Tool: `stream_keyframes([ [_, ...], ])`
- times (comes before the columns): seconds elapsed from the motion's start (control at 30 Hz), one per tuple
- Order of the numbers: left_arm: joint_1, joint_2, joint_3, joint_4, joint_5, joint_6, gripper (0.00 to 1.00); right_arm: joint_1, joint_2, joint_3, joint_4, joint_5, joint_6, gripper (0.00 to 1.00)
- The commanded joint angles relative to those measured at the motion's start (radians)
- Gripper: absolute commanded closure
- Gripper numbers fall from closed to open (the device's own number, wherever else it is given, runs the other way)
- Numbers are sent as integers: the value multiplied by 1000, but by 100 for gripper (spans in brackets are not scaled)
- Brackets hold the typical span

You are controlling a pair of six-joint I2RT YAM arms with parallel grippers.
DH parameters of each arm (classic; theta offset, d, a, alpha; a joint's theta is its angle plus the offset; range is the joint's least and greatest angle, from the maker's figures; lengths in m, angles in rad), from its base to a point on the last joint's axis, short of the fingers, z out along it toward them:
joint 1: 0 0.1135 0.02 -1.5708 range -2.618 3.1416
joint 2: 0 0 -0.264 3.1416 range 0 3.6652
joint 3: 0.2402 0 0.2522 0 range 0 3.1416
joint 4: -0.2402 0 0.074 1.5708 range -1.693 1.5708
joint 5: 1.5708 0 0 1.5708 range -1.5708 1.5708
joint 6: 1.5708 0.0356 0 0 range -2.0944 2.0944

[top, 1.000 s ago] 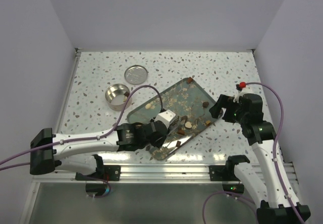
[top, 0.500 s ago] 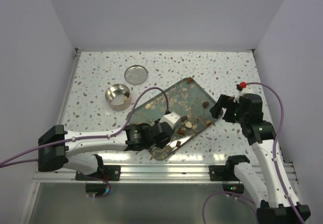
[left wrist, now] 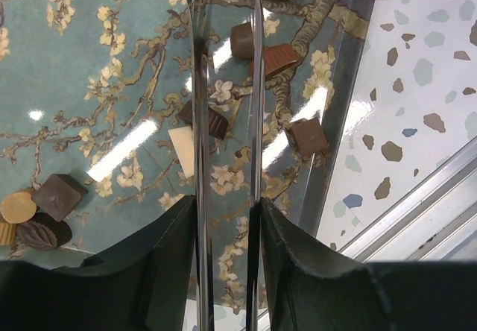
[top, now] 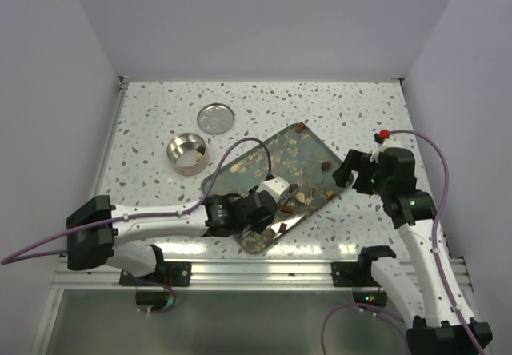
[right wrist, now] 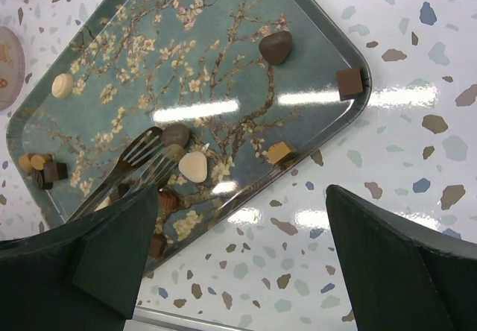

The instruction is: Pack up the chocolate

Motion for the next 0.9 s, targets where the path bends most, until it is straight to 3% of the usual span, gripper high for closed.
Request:
stream_keyframes([
  [0.0,15,7,43,80,13,29,56,4,9,38,0,9,11,3],
  [0.27,41,11,46,93,36,36,58,4,4,32,-5,9,9,3],
  [0.4,43,-2,39,88,27,30,71,4,0,29,-7,12,7,3],
  [0.47,47,-19,33,79,7,10,72,4,3,29,-5,12,6,3],
  [0.87,222,-157,23,44,-16,-10,73,4,12,24,10,1,9,3],
])
